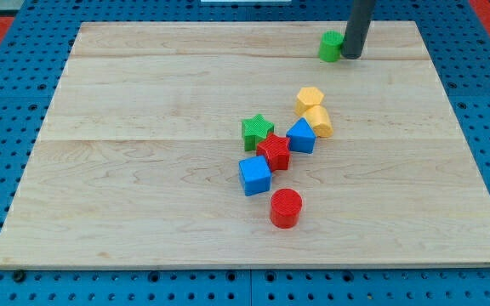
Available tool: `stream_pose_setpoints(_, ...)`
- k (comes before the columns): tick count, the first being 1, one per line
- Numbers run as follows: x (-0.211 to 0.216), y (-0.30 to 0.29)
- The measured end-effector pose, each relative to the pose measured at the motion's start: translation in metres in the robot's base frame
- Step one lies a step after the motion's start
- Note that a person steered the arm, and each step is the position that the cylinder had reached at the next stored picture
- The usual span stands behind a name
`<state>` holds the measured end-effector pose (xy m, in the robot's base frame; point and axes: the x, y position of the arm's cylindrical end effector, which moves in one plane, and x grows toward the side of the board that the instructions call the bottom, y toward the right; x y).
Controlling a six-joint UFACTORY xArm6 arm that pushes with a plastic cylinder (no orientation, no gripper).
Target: Move the green star left to the green circle
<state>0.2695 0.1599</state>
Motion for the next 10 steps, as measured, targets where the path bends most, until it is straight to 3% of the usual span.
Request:
stream_pose_setpoints(1,-0.008,-0.003)
stream_pose_setpoints(3,0.188,0.02)
stream_pose_setpoints(4,0.228,-0.024)
stream_pose_setpoints(6,0.19,-0.125)
stream_pose_setpoints(7,0.199,-0.158)
stream_pose_setpoints(8,0.17,-0.19)
stream_pose_setpoints(10,0.113,-0.192)
